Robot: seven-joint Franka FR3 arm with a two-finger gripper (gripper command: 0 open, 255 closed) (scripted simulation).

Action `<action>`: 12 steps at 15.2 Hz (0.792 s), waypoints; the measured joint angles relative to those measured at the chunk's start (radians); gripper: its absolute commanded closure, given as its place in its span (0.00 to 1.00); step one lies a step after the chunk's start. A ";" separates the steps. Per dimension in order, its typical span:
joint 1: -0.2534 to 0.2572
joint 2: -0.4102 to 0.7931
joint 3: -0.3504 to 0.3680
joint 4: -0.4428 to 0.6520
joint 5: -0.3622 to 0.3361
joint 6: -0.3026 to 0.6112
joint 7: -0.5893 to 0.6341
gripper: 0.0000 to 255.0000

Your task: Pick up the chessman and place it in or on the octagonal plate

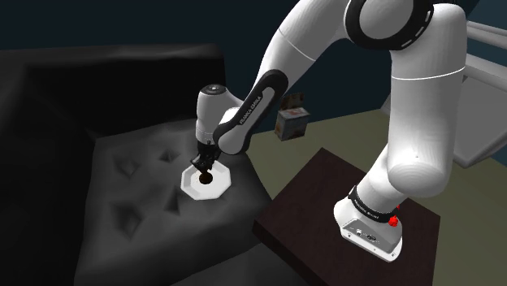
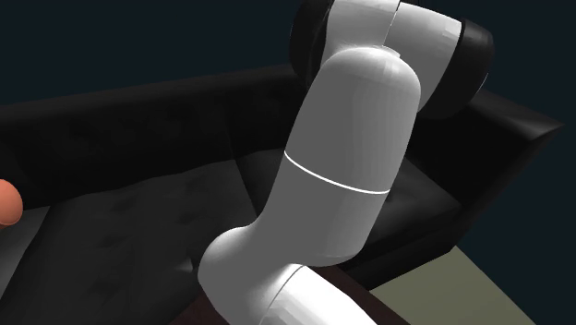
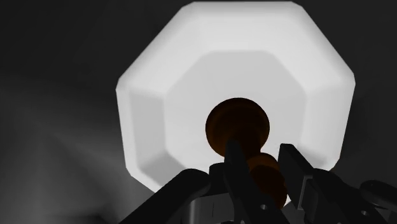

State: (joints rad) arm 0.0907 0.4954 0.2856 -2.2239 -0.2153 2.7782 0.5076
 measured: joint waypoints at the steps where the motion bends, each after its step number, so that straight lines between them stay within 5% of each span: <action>1: 0.000 0.000 0.000 0.000 0.000 0.001 0.000 1.00; 4: 0.001 0.001 -0.001 0.000 -0.001 0.001 0.000 1.00; 5: 0.001 0.001 -0.001 0.000 -0.001 0.001 0.000 0.00; 12: -0.004 -0.012 0.006 -0.003 0.005 -0.008 -0.003 0.00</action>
State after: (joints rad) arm 0.0865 0.4838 0.2915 -2.2270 -0.2102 2.7698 0.5048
